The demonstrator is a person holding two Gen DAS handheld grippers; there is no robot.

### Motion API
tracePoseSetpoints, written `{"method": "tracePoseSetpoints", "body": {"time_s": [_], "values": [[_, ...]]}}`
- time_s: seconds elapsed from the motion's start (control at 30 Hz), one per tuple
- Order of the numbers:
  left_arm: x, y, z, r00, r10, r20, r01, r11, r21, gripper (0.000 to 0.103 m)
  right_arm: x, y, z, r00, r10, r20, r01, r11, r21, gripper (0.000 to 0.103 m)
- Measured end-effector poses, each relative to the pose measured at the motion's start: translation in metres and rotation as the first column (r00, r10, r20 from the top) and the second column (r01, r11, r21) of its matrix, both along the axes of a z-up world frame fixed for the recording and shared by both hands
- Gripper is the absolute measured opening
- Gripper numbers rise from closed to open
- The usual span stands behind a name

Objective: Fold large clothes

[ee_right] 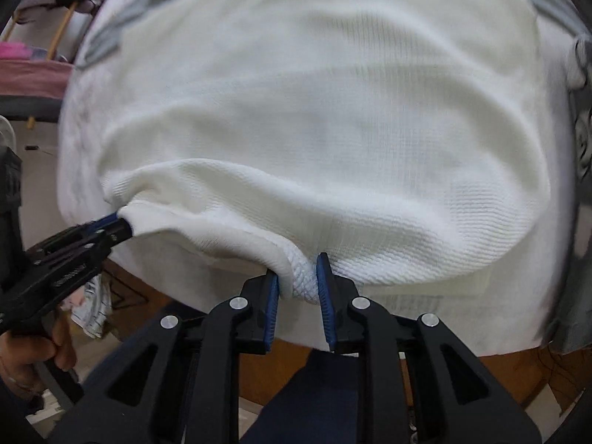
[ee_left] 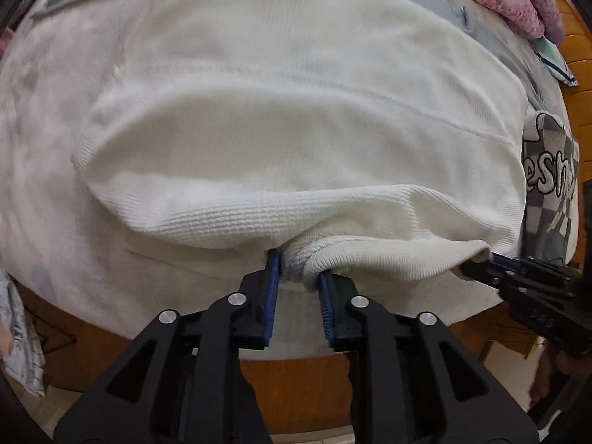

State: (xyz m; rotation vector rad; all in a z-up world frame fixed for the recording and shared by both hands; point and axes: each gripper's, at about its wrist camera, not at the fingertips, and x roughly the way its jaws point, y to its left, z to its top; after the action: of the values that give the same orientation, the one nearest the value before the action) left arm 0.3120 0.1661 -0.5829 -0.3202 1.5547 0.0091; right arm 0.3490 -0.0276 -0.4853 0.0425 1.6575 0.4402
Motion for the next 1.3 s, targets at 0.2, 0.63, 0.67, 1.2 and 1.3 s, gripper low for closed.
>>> {"method": "tracePoseSetpoints", "body": {"time_s": [0.2, 0.63, 0.67, 1.2, 1.3], "values": [[-0.015, 0.014, 0.014, 0.994, 0.095, -0.056, -0.100, 0.991, -0.087, 0.050, -0.003, -0.007, 0.024, 1.000, 0.000, -0.018, 0.001, 0.997, 0.079, 0.039], [0.035, 0.052, 0.001, 0.985, 0.175, 0.003, -0.175, 0.984, 0.039, 0.063, 0.027, -0.021, 0.009, 0.989, -0.139, -0.050, 0.143, 0.985, 0.092, 0.025], [0.041, 0.056, -0.012, 0.984, 0.177, -0.036, -0.176, 0.984, 0.038, 0.063, 0.027, -0.016, -0.007, 0.991, -0.117, -0.070, 0.120, 0.992, 0.038, 0.024], [0.035, 0.127, 0.000, 0.941, 0.339, -0.001, -0.337, 0.934, -0.116, 0.065, 0.092, 0.025, 0.026, 0.990, -0.138, -0.010, 0.138, 0.987, 0.083, 0.020], [0.029, 0.151, 0.003, 0.920, 0.392, 0.002, -0.389, 0.913, -0.124, 0.067, 0.139, 0.056, 0.026, 0.988, -0.145, 0.049, 0.138, 0.983, 0.124, 0.009]]}}
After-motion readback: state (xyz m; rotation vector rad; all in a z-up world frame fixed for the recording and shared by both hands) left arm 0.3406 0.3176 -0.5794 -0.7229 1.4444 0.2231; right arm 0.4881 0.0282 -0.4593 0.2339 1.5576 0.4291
